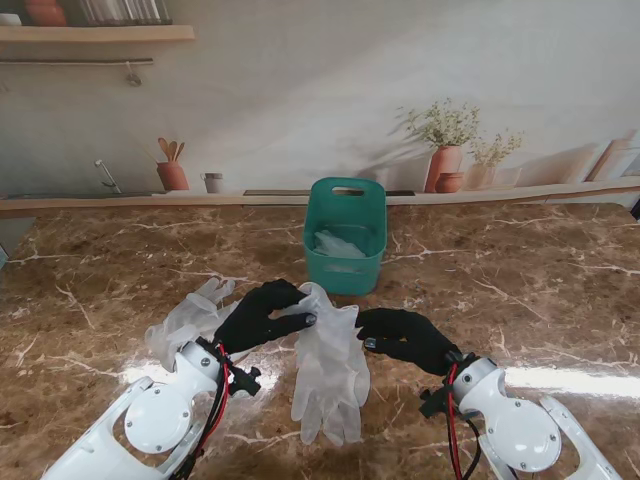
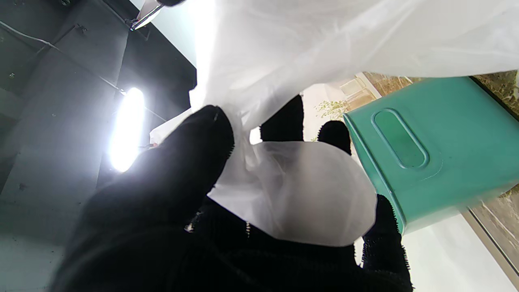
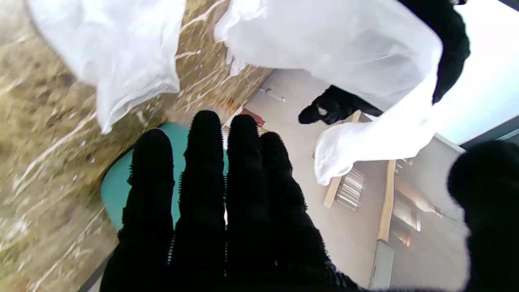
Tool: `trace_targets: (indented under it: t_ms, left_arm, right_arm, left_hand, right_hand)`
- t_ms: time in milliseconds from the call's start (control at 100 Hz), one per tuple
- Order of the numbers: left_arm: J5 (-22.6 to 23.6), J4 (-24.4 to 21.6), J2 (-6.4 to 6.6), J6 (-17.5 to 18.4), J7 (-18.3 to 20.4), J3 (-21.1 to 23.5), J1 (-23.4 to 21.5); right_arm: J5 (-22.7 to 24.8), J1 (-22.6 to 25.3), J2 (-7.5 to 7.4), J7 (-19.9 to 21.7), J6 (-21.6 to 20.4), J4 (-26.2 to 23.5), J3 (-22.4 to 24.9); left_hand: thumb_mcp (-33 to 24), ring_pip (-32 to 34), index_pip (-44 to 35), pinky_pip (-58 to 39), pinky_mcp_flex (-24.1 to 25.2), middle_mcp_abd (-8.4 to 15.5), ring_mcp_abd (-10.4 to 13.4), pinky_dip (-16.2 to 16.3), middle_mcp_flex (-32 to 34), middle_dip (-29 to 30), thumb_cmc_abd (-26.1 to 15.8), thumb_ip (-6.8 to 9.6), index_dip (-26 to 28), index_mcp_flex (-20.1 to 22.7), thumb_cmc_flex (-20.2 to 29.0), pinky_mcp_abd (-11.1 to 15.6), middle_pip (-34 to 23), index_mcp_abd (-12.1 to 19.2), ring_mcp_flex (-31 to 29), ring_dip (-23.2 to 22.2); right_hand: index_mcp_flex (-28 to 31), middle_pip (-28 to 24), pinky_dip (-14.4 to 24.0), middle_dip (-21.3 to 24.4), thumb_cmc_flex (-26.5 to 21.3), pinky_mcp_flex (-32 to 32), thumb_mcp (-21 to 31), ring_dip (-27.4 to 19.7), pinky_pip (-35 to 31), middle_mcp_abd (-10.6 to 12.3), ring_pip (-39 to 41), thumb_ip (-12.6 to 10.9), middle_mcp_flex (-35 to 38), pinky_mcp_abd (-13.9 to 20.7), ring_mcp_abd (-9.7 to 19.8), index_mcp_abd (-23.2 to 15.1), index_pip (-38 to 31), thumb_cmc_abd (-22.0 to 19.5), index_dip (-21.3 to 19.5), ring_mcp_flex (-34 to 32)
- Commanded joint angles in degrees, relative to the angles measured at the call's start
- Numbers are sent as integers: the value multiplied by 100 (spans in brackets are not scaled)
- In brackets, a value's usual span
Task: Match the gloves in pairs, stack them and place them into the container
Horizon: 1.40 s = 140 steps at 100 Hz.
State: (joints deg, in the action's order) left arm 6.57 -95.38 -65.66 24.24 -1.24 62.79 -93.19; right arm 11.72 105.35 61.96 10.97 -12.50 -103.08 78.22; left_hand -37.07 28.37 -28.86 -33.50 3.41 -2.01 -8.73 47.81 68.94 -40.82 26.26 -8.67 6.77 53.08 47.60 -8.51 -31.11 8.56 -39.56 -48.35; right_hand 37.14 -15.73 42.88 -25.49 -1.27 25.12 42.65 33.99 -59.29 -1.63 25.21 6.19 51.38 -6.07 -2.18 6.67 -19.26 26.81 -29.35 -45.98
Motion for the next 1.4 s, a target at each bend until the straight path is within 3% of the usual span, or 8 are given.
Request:
trace_targets:
  t_ms: [0,360,420,450,510,920,1110,1390]
  left_arm:
    - [21,43,-4,24,-1,-27,7]
    - [446,139,46,30,35,-51,70]
    - [484,144,34,33,-31,-48,60]
    - [494,134,35,24,-32,-38,51]
    - [606,127,39,19,-63,-13,38]
    - [954,-445,203,98,262,344,-502]
    - [970,-786,309,281,561,559,-893]
    - [968,-940,389,454,773,689,-1290]
  right_arm:
    - [134,-32,8,70,81,59,-109]
    - [29,-75,347,-1458,16,-27,-756]
    - [210,-75,412,-1806,-108,-12,-796]
    - [266,-64,441,-1947,-161,-12,-806]
    - [395,-32,472,-2136,-298,-19,-792]
    - [1711,517,454,-2786,-847,-459,-512]
    - [2019,949,366,-2580,-957,-862,-346]
    - [2013,1496,276,-2151,-911,-1319,-162]
  left_hand:
    - [-191,-46,168,19,142,193,110,-11,191,-122,-72,-105,30,-87,105,0,-91,323,41,25]
    - [-240,-107,445,74,129,258,55,3,85,-203,-103,-116,115,-118,47,50,-88,313,106,49]
    - [-126,-89,335,-2,129,315,45,57,173,-74,2,-128,194,3,79,44,34,210,71,70]
    - [-8,-93,209,-7,127,353,62,54,230,2,78,-126,198,46,114,39,103,104,40,102]
    - [160,-88,-96,-57,117,440,90,55,327,152,165,-104,176,115,115,24,251,10,-17,165]
    - [1043,-303,-1694,146,181,183,21,-100,-1465,43,340,-61,-148,498,88,-226,527,260,811,71]
    - [677,276,-1776,-303,143,241,-57,140,-433,-1098,563,-95,-142,543,34,-274,73,111,168,-610]
    - [20,175,-2234,-1070,-83,362,87,-51,840,421,1131,-258,653,241,-191,-287,396,101,-628,-97]
  right_hand:
    - [-16,21,125,-95,300,-103,41,73,47,69,17,-193,-37,95,40,-91,75,-41,-33,3]
    - [1646,-1108,570,-1363,-2297,-423,-879,301,19,714,541,-152,276,200,329,-1559,-1540,872,-1344,509]
    - [1752,-1275,644,-1408,-3413,-355,-1584,331,-180,819,752,-95,632,203,375,-2067,-3100,778,-110,382]
    - [1802,-1368,671,-1523,-2809,-325,643,356,-296,852,867,589,793,206,407,-2208,-3572,1236,285,323]
    - [1902,-1407,692,-1863,-2625,-300,1533,376,-399,894,954,1091,958,198,429,-2256,-3669,1384,284,279]
    - [1964,-1494,597,-1711,-2634,1157,1831,746,-2003,578,2191,1083,2333,-125,352,-2124,-3685,1215,-51,-1419]
    - [1999,-1507,468,-1537,-2718,1696,1826,792,-2511,412,2455,1070,2822,-133,335,-1952,-3727,1273,-49,-1985]
    - [2068,-1970,289,-1653,-2864,2175,1768,996,-2924,269,2857,1066,3139,-172,247,-1566,-3847,1427,90,-2469]
